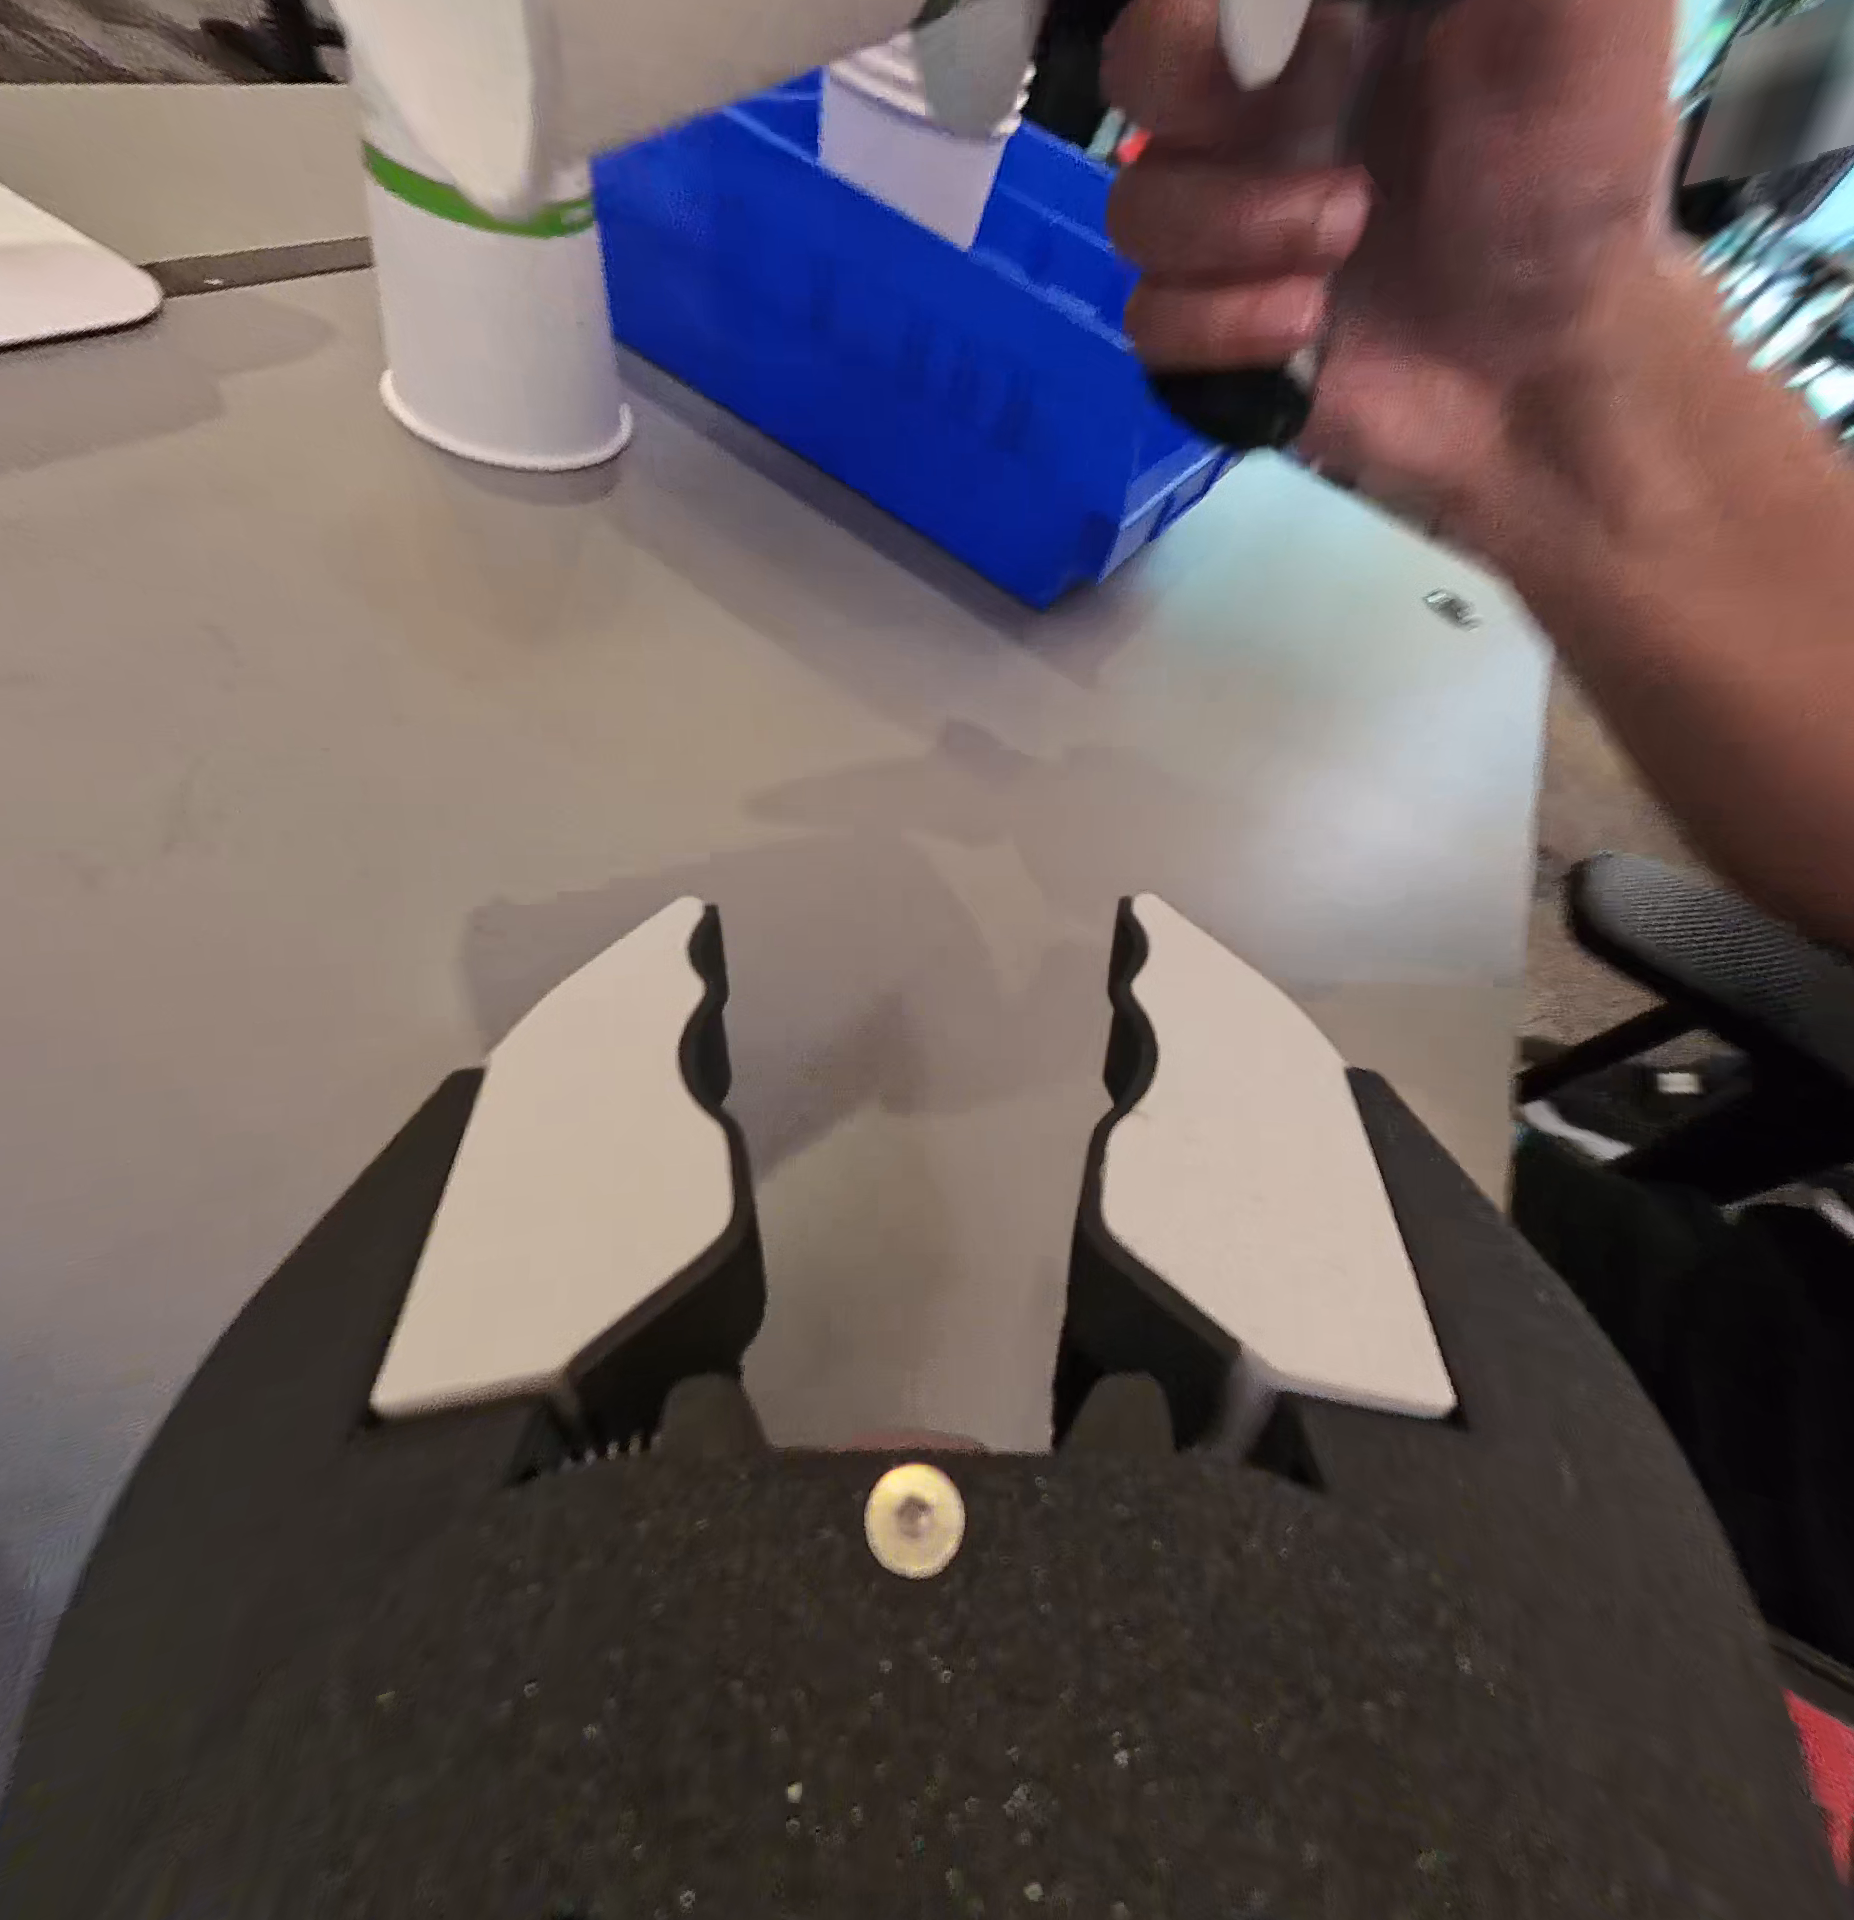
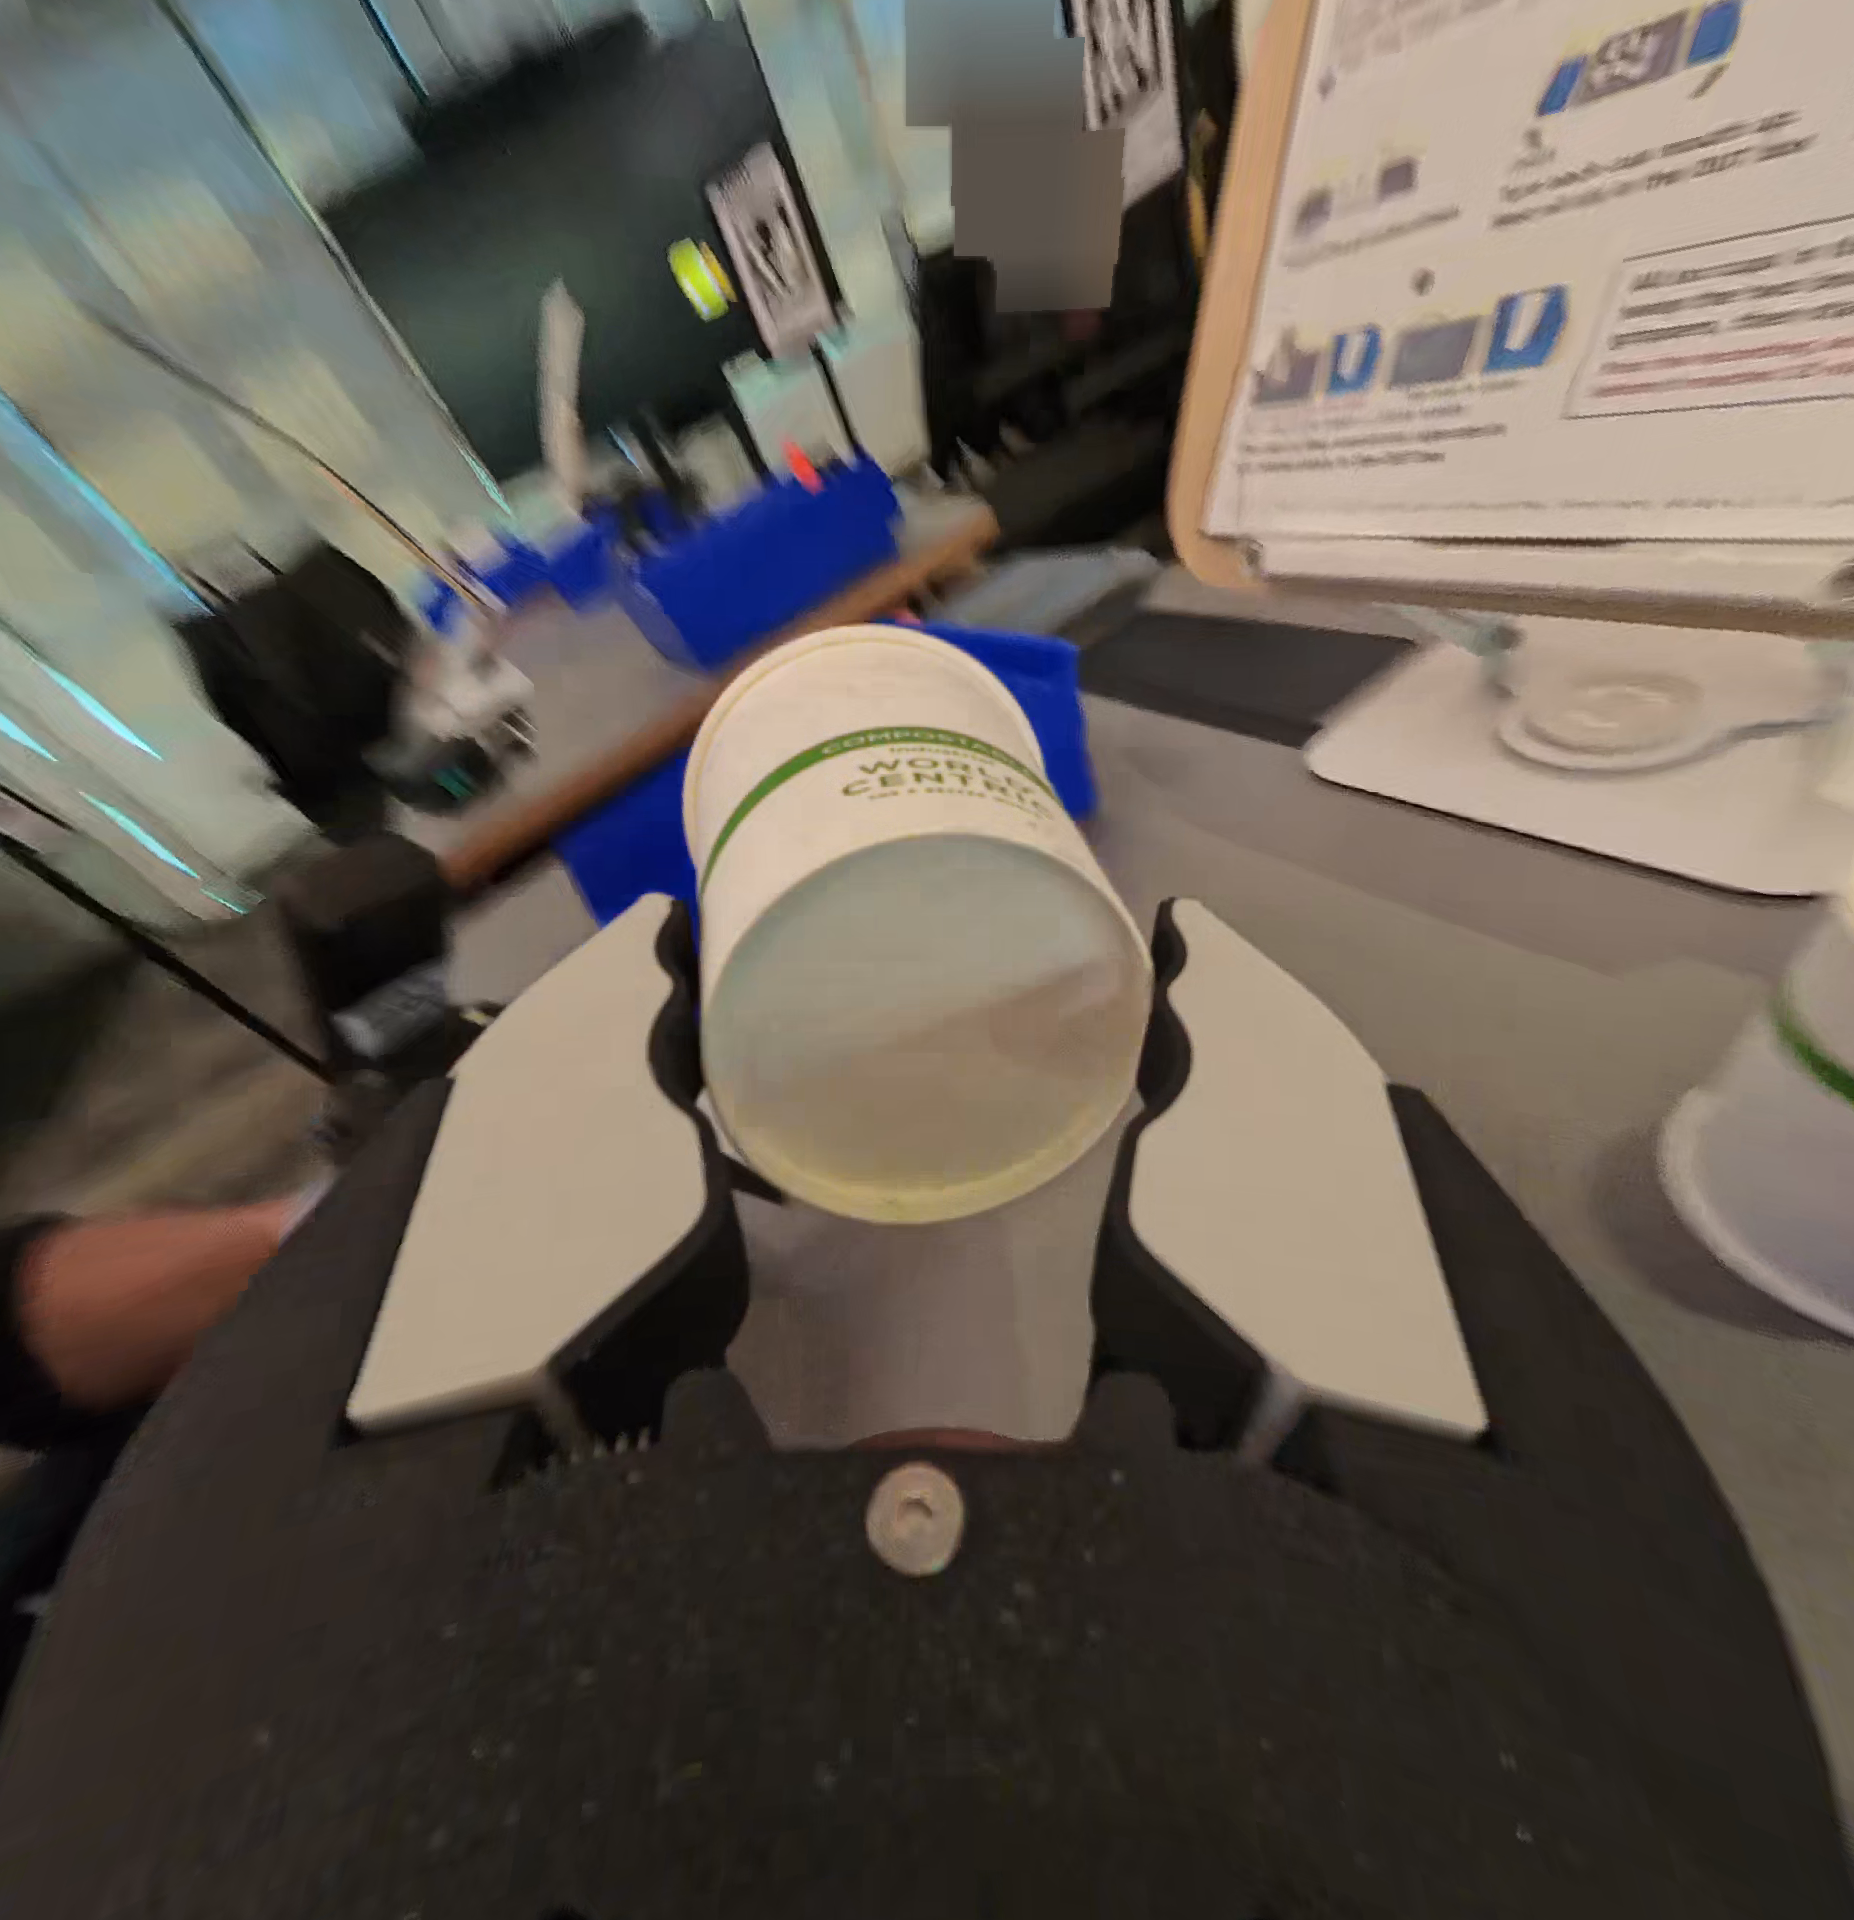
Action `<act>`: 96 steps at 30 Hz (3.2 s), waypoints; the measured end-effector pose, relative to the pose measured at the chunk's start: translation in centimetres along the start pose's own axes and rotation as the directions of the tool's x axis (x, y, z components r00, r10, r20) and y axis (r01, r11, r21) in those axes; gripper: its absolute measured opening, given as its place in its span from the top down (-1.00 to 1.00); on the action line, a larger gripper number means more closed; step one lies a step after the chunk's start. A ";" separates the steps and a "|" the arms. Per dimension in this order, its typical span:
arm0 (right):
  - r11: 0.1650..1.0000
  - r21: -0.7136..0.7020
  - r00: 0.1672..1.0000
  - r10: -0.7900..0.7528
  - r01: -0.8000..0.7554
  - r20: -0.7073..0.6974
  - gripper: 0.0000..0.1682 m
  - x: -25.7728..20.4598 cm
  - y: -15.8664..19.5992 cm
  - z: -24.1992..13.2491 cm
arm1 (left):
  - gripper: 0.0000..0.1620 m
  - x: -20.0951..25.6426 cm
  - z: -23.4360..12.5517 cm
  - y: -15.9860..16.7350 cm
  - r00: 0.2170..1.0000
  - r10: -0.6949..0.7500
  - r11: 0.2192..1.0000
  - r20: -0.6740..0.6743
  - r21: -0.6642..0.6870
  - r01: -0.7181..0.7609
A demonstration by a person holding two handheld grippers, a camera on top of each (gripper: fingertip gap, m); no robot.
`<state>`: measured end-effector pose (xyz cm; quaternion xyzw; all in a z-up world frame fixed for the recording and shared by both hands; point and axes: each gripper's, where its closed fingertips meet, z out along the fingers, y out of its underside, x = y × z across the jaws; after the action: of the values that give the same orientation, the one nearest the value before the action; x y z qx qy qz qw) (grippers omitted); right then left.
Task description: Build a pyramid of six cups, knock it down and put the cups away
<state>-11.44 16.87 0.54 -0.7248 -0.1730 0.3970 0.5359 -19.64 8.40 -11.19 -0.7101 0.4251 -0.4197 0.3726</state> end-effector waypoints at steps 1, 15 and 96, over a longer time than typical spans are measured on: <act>0.996 0.055 0.997 0.060 -0.063 0.054 0.02 -0.5 0.0 0.0 | 0.13 0.5 0.0 -0.4 0.999 -0.029 0.999 -0.037 0.018 0.030; 0.869 0.405 0.948 0.195 -0.286 0.251 0.03 -4.2 1.7 1.9 | -0.22 -1.3 -1.0 -9.6 0.869 -0.367 0.780 -0.333 0.399 0.483; 0.848 -0.438 0.868 -0.433 0.300 -0.245 0.43 7.4 -1.5 -10.4 | -0.04 1.7 -0.4 1.2 1.000 -0.019 1.000 -0.017 0.016 0.020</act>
<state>1.35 15.80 0.13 -0.8249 -0.2913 0.1150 0.4707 -19.92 6.35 -11.66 -0.7077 0.4179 -0.4326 0.3708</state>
